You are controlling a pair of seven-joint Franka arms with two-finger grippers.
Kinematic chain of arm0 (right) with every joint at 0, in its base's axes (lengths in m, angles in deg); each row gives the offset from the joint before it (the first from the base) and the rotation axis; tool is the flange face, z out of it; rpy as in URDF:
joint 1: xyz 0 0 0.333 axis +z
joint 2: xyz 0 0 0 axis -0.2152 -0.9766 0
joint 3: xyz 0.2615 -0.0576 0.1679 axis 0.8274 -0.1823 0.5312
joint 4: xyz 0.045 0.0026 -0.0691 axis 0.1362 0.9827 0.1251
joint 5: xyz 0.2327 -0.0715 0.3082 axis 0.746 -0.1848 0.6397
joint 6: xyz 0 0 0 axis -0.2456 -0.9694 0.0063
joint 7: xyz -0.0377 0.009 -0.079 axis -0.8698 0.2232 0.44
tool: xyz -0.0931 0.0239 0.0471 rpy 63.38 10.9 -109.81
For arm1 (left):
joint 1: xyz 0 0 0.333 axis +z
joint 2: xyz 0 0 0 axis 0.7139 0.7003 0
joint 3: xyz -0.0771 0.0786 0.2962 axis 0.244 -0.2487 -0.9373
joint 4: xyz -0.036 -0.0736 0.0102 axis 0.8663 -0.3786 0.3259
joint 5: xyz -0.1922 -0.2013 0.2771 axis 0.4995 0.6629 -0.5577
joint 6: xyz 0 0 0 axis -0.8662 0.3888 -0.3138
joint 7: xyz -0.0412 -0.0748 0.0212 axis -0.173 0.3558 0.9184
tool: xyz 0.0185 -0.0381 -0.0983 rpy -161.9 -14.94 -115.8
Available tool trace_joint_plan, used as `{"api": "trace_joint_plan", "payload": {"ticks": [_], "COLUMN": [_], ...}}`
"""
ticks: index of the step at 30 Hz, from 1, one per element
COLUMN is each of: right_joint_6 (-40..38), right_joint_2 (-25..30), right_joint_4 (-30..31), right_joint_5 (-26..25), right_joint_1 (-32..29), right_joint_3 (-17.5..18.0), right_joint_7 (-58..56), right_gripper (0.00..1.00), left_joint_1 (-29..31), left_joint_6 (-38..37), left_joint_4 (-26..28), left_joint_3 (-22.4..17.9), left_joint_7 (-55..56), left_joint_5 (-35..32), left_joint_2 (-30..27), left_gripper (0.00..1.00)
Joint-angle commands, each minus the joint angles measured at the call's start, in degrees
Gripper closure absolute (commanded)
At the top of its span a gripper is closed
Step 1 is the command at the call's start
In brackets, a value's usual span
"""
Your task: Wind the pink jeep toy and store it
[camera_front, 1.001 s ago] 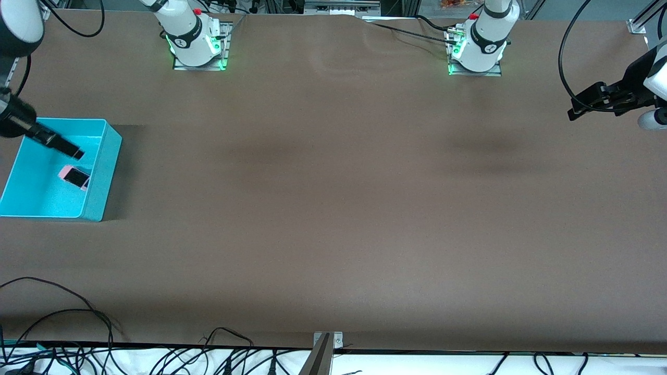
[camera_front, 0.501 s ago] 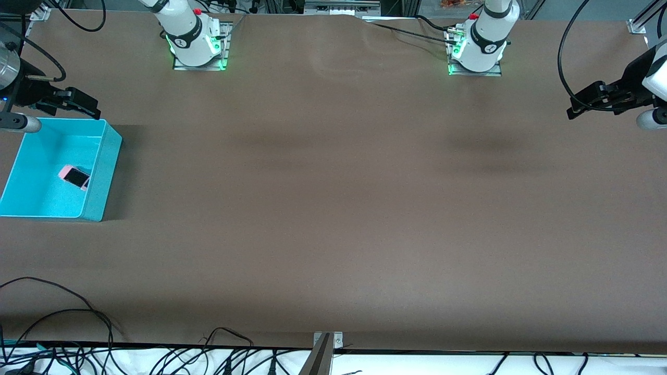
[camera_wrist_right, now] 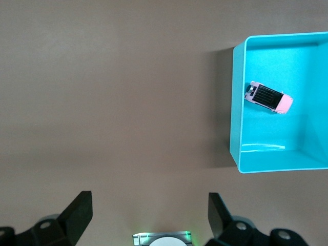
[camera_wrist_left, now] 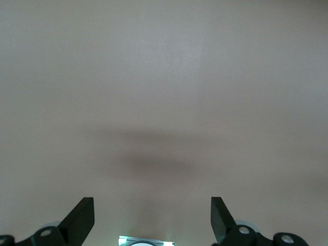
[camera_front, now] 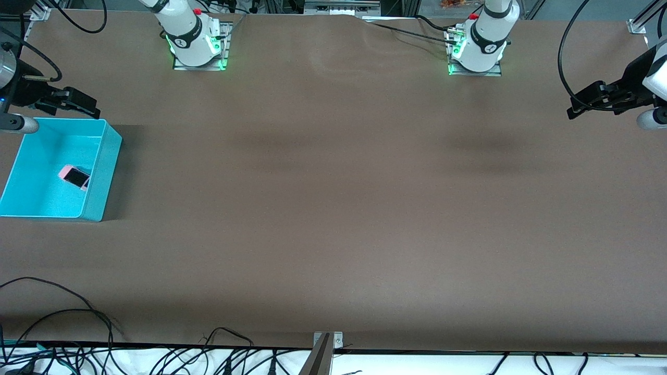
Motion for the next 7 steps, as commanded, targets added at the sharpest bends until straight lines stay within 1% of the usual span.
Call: {"api": "trace_joint_plan", "payload": {"ticks": [1,4,7], "right_joint_6": [-1.0,-1.0,-1.0], "right_joint_2": [-0.6,-0.6,-0.7], "right_joint_4": [-1.8,-1.8,-1.8], "right_joint_5": [1.2,1.0,1.0], "right_joint_1": [-3.8,-5.1,-5.1], "right_joint_3": [2.7,4.3,4.3], "right_joint_7": [-1.9,-2.4,-2.4], "right_gripper": [0.00,0.00,0.00], "left_joint_1": [0.6,0.6,0.6], "left_joint_6": [-1.4,-1.3,-1.4], "left_joint_4": [-1.6,-1.6,-1.6], "left_joint_3": [0.2,0.2,0.2], "left_joint_7": [-0.3,-0.3,-0.3], "left_joint_5": [1.3,1.3,1.3], "left_joint_2": [0.3,0.3,0.3], "left_gripper": [0.00,0.00,0.00]}}
